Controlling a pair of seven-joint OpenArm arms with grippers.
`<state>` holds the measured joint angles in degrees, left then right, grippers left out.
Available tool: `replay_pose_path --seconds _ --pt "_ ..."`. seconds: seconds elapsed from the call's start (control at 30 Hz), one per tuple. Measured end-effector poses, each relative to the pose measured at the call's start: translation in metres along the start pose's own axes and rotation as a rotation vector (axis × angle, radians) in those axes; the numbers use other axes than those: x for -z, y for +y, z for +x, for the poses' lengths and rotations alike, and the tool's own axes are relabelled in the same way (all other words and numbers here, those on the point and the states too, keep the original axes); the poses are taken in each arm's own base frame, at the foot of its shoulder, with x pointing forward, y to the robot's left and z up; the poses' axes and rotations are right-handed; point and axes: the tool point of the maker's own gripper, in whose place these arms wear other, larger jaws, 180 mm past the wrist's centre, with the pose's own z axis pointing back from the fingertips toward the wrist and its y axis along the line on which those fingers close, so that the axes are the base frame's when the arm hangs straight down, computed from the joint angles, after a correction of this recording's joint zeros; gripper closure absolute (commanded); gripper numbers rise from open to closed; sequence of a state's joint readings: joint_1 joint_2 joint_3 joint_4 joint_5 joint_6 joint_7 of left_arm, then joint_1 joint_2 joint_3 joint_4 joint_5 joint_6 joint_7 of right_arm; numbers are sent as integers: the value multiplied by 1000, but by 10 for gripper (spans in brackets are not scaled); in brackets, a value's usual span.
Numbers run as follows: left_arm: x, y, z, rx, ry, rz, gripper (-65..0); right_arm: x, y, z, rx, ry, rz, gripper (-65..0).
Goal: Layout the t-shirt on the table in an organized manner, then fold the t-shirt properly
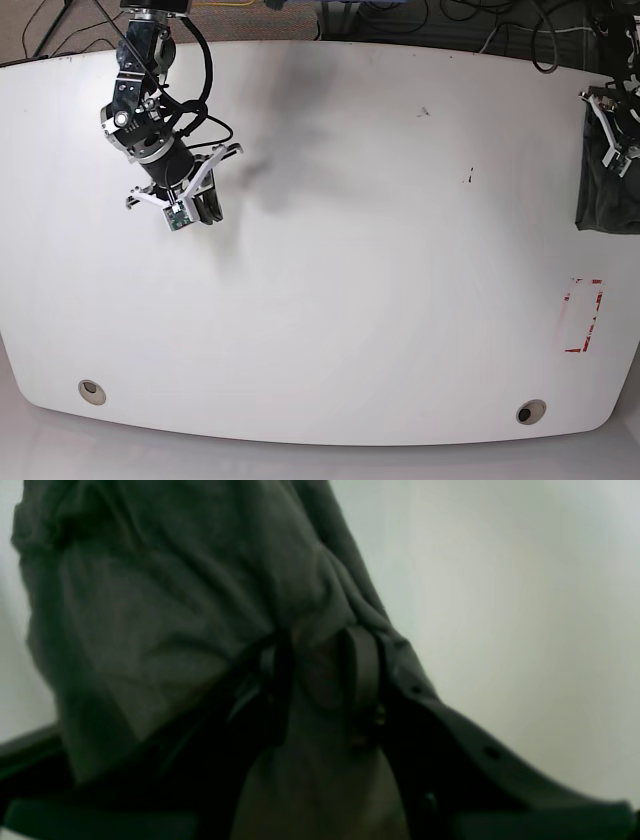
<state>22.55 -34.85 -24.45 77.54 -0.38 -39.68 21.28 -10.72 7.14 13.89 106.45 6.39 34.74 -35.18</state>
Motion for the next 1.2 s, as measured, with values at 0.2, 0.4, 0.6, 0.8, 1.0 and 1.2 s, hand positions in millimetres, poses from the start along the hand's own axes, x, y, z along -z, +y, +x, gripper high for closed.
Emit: replay_pose_path --seconds 0.2,0.4,0.6,0.8,1.0,1.2 --pt "-2 6 -3 20 20 8 -157 0 9 0 -40 0 52 -59" --pt "-7 11 0 33 29 31 -157 -1 12 -1 -54 0 70 -59" --pt "-15 14 11 93 32 53 -158 -4 12 4 -64 -11 63 -59" --pt "-19 18 40 117 -40 78 -158 -10 14 11 -85 -31 58 -59" --pt "-17 21 57 91 -78 99 -154 -10 15 11 -88 -31 61 -59" --pt "-21 1 94 90 -214 102 -154 -8 17 16 -50 -129 78 -59"
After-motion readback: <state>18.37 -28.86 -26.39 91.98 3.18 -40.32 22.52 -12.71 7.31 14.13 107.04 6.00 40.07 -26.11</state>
